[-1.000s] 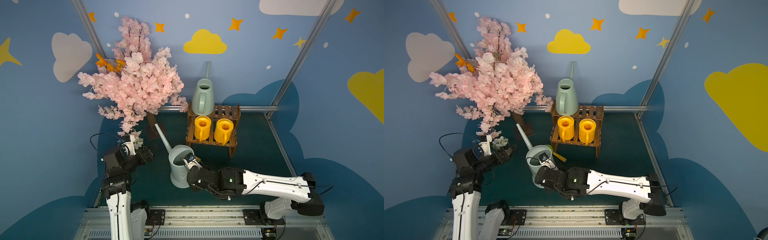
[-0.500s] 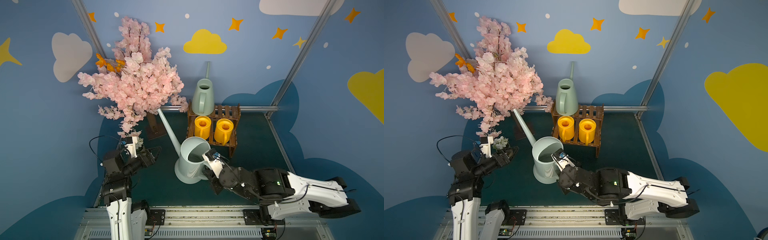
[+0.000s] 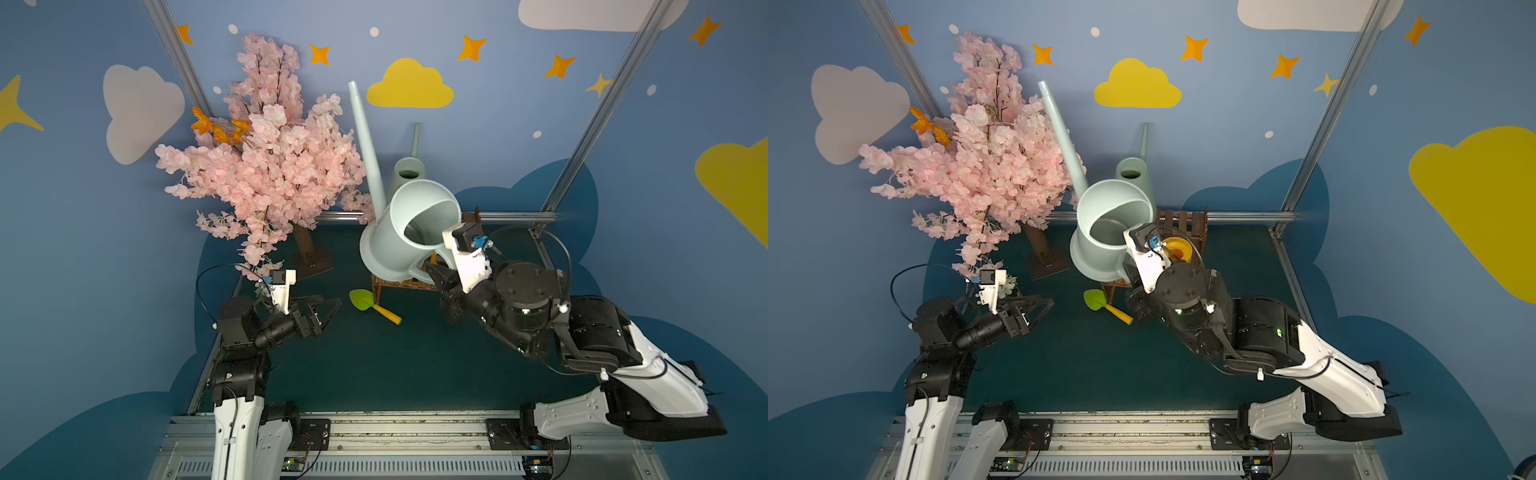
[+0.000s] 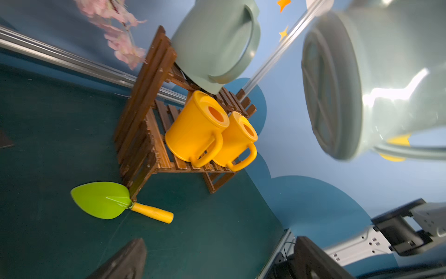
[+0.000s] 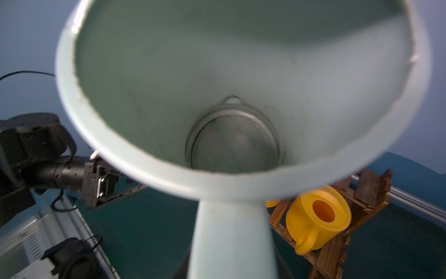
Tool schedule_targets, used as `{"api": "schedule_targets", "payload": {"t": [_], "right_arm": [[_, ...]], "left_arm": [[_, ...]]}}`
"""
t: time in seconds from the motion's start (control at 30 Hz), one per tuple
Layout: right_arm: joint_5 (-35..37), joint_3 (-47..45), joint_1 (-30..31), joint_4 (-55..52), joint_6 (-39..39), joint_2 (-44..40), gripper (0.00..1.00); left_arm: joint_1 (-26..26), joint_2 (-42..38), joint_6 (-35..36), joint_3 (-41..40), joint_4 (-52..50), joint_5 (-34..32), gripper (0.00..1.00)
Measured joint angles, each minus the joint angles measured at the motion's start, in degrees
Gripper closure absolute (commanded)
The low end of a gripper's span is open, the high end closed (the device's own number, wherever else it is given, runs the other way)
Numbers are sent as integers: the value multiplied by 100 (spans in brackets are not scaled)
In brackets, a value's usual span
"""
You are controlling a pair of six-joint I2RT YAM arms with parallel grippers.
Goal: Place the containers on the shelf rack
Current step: 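Place the container on the shelf.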
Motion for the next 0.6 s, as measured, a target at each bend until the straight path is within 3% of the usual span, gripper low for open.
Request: {"api": "schedule_targets", "payload": {"t": [0.27,0.6], "right_arm": [[175,883,-1635,0,-323,236,100],[-184,1679,-3991,-555,271,815,100]], "left_arm": [[-1943,525,702,125,369,-1088,0],[-3351,1585,1143,656,1043,-2312,0]]}}
